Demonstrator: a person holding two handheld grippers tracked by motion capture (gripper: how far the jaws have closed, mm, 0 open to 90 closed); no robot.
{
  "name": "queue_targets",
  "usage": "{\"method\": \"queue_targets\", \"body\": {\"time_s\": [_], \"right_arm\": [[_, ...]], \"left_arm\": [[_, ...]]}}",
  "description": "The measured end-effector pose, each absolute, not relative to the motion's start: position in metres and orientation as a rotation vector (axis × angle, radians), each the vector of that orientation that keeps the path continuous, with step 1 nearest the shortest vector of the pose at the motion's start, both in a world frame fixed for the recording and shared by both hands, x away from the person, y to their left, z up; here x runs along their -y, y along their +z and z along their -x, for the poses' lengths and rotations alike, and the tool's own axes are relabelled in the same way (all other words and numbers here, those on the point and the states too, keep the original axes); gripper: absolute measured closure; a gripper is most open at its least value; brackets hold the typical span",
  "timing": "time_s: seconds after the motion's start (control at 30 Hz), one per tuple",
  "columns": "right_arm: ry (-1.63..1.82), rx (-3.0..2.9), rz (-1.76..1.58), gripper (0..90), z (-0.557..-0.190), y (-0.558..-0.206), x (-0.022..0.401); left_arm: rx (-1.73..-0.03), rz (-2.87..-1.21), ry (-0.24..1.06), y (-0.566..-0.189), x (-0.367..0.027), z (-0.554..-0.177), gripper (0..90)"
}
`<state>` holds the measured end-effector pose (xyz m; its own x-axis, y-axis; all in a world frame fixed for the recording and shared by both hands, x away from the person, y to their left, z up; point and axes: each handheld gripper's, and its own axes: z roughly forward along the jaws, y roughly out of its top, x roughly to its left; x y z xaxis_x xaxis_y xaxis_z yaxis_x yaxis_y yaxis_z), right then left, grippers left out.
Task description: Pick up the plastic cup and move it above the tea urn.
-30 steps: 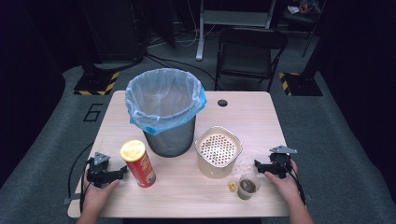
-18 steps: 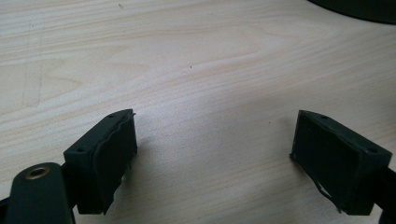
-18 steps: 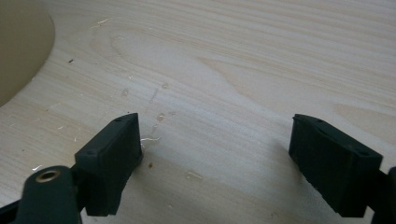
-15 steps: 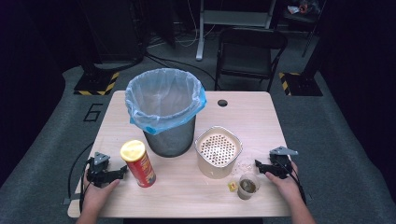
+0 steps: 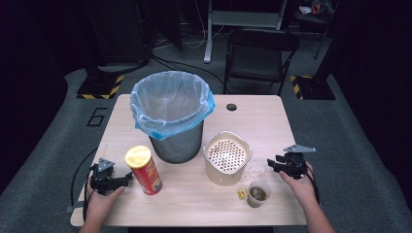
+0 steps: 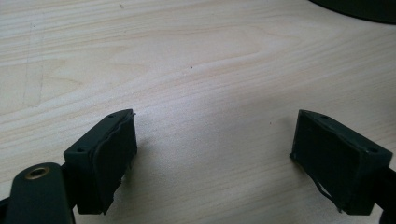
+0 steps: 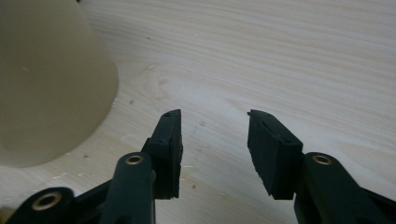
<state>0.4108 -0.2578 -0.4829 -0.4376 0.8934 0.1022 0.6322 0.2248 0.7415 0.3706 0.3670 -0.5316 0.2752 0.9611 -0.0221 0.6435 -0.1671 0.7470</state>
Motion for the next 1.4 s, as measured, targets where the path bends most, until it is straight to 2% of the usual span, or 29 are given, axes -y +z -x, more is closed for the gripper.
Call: {"method": "queue_targets", "body": {"time_s": [0.27,0.77,0.9,1.17,1.4], "right_arm": [[1.128,-2.209,-1.342,62.8,-0.415,-0.449,0.244],[1.211,-2.249,-1.217,61.5,-0.429,-0.399,0.216],[1.209,-2.263,-1.191,58.6,-0.430,-0.397,0.209],[1.244,-2.311,-1.164,58.1,-0.433,-0.398,0.193],[1.217,-2.361,-1.153,66.9,-0.433,-0.408,0.185]], "left_arm": [[-1.447,-1.895,0.619,-0.531,-0.367,-0.370,13.6],[-1.447,-1.896,0.618,-0.531,-0.367,-0.370,13.6],[-1.444,-1.894,0.623,-0.532,-0.367,-0.371,13.6],[-1.443,-1.895,0.624,-0.532,-0.367,-0.371,13.5],[-1.445,-1.895,0.621,-0.532,-0.367,-0.370,13.5]]}}
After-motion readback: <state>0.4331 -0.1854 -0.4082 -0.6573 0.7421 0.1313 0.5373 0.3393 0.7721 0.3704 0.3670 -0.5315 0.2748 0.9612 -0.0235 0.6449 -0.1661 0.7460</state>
